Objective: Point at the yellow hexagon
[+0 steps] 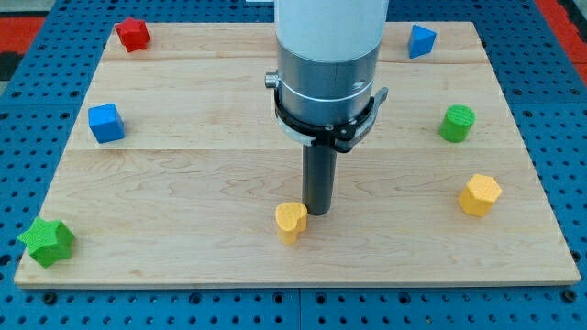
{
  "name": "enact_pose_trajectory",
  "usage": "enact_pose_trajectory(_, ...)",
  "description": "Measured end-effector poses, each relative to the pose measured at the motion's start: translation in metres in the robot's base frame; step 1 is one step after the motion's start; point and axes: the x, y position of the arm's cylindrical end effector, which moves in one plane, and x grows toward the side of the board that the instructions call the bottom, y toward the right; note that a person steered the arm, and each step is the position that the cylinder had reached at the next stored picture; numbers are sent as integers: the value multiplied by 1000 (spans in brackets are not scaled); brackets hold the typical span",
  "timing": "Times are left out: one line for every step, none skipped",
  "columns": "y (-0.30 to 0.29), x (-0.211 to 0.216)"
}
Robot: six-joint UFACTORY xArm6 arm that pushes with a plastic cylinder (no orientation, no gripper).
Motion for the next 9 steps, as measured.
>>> enact_pose_trajectory(-2, 5)
enact_pose_trajectory(-14, 13)
enact_pose_trajectory(-15, 16)
enact_pose_trajectory(-6, 14)
enact_pose_trajectory(20, 7)
enact_pose_trajectory(36, 4)
enact_pose_trajectory(59, -11)
enact_pose_trajectory(77, -26)
enact_pose_trajectory(96, -33)
